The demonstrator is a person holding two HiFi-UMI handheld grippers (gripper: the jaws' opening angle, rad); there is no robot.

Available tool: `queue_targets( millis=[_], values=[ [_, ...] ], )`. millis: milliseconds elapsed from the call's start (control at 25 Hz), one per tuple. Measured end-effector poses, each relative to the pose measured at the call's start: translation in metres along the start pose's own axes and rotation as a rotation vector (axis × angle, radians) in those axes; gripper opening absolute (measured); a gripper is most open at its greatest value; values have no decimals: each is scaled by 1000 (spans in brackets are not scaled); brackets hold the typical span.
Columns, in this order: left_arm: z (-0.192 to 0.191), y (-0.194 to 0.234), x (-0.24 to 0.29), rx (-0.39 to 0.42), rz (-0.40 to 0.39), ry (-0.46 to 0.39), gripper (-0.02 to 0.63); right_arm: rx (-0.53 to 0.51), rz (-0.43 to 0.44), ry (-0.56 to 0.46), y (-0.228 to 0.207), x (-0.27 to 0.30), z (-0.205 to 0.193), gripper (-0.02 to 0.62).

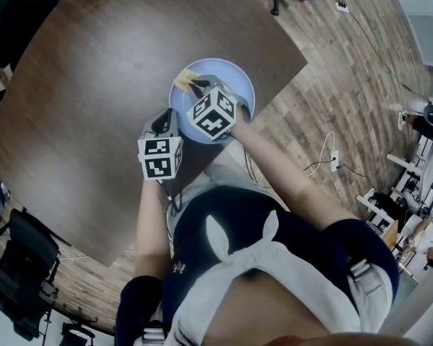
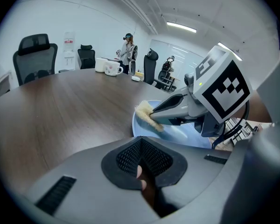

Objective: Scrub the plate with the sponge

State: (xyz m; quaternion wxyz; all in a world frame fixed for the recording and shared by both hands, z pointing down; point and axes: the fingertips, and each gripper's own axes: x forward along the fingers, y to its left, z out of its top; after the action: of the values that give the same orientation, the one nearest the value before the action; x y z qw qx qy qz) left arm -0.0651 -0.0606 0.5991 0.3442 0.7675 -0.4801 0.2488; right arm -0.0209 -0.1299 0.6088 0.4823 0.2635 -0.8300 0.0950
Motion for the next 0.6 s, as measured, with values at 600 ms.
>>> queue_targets(
  millis=[600],
  values=[
    [0,-1,-1,4,3,-6,6,38,86,-20,29,-5,-1,21]
  ],
)
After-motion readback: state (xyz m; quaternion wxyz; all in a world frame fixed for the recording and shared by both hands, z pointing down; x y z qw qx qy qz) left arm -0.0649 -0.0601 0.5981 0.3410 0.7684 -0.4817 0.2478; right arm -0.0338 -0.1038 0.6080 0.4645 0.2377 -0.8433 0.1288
